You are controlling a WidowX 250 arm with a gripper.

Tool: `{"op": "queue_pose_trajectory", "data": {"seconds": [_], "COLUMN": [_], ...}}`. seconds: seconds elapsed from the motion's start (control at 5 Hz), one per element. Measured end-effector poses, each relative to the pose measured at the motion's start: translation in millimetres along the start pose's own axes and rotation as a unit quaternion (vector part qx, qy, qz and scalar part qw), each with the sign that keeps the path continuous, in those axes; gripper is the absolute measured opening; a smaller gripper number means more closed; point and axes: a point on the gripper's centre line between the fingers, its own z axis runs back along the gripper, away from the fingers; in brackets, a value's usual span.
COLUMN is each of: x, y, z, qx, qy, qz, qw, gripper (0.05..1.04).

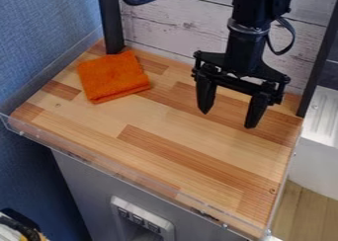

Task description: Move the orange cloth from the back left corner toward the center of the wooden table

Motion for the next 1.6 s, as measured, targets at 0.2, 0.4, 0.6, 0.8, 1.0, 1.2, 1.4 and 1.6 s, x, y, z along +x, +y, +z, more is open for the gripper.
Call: {"op": "queue_pose_trajectory", "data": {"seconds": [0.2, 0.4, 0.6, 0.8, 1.0, 1.2, 1.4, 1.6], "x": [4.6, 13.9, 22.3, 26.6, 34.7, 44.9, 53.6, 59.1], "y": [13.8, 45.1, 77.3, 111.2, 143.1, 175.3, 198.5, 217.3], "z": [-1.8, -5.2, -13.6, -24.2, -34.9, -40.7, -47.7, -48.4], "qx": [-0.002, -0.006, -0.009, -0.015, -0.020, -0.020, -0.017, -0.012], "qy": [-0.002, -0.010, -0.019, -0.022, -0.029, -0.037, -0.041, -0.043], "qz": [0.002, 0.011, 0.015, 0.019, 0.024, 0.028, 0.029, 0.029], "qw": [1.0000, 0.9999, 0.9997, 0.9994, 0.9991, 0.9987, 0.9986, 0.9986], "gripper": [0.999, 0.999, 0.997, 0.998, 0.998, 0.998, 0.998, 0.944]}}
